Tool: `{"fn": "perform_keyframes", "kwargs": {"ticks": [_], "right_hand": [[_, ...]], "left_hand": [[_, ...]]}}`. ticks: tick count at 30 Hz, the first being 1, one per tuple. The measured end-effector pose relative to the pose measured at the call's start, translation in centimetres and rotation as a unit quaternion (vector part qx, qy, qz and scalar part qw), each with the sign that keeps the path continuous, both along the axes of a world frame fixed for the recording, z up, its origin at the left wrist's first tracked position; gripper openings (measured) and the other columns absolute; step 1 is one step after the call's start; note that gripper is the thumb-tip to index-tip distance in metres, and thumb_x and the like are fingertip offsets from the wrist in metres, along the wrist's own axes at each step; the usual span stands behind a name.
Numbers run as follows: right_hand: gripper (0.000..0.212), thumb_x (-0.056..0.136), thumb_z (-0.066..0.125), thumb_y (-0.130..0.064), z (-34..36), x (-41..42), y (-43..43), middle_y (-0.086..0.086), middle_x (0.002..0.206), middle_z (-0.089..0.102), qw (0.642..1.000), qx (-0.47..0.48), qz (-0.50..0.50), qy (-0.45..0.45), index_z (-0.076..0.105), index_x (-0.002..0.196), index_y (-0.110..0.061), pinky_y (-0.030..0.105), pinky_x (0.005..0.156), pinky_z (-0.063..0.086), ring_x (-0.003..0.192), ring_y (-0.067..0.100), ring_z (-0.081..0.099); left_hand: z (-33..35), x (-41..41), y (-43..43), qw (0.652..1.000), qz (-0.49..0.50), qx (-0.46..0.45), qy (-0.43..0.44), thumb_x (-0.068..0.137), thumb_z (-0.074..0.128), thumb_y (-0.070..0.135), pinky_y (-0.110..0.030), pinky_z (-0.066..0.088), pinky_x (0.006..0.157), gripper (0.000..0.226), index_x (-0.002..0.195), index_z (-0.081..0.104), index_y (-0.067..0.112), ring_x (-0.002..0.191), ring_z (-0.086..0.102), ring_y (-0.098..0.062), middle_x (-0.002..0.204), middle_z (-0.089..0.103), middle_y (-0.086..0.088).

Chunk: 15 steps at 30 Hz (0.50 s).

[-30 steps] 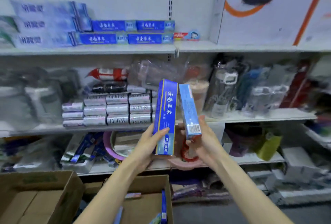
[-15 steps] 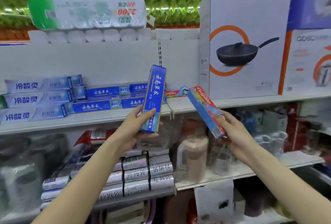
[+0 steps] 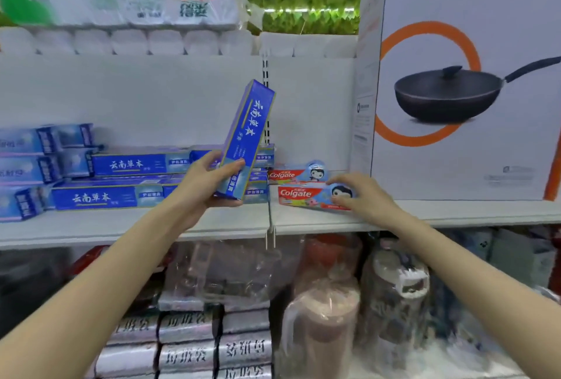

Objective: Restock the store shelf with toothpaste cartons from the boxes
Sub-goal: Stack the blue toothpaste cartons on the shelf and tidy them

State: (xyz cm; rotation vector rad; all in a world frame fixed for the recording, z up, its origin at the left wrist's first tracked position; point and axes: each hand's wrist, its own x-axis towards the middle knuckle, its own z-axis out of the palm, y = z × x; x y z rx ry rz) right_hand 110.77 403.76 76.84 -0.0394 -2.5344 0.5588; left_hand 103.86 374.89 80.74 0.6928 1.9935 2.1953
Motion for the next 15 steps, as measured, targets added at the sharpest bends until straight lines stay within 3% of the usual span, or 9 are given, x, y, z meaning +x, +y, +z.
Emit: {"fn": "perform_keyframes", "kwargs": {"ticks": [5, 9, 12, 15], "right_hand": [[0.035, 0.088, 0.064, -0.029, 0.6, -6.4, 2.6, 0.004, 0.119, 0.059, 0.992, 0.12, -0.023, -0.021, 0.059, 0.123, -0.022, 0.041, 0.087, 0.047, 0.111, 0.028, 0.053], [0.033, 0.093, 0.055, -0.028, 0.7, -10.9, 3.7, 0.006, 0.12, 0.052, 0.974, 0.223, -0.035, -0.029, 0.054, 0.126, -0.024, 0.039, 0.083, 0.047, 0.115, 0.027, 0.045], [0.034, 0.093, 0.057, -0.026, 0.7, -12.7, 4.2, 0.005, 0.116, 0.046, 0.976, 0.215, -0.011, -0.04, 0.053, 0.127, -0.024, 0.038, 0.082, 0.047, 0.114, 0.024, 0.042], [0.038, 0.089, 0.064, -0.033, 1.2, -13.5, 4.8, 0.002, 0.104, 0.04, 0.982, 0.181, 0.021, -0.044, 0.056, 0.124, -0.02, 0.035, 0.076, 0.043, 0.101, 0.02, 0.042]], "left_hand": [[0.3, -2.7, 1.4, 0.998, 0.052, 0.028, -0.012, 0.085, 0.069, 0.031, -0.031, 0.059, 0.056, 0.051, 0.13, 0.051, 0.017, 0.098, 0.07, -0.026, 0.114, 0.069, -0.009], [0.0, -4.0, 1.1, 0.995, 0.095, 0.014, 0.02, 0.088, 0.066, 0.027, -0.03, 0.057, 0.051, 0.032, 0.118, 0.058, 0.019, 0.096, 0.07, -0.027, 0.108, 0.071, -0.008], [-0.6, -4.6, 0.8, 0.995, 0.101, 0.007, 0.023, 0.09, 0.065, 0.025, -0.03, 0.057, 0.052, 0.023, 0.112, 0.06, 0.022, 0.079, 0.071, -0.014, 0.093, 0.073, 0.003], [-1.1, -5.2, 0.8, 0.993, 0.118, -0.003, 0.025, 0.089, 0.065, 0.024, -0.031, 0.056, 0.051, 0.02, 0.109, 0.06, 0.023, 0.072, 0.07, -0.01, 0.091, 0.072, 0.005]]}}
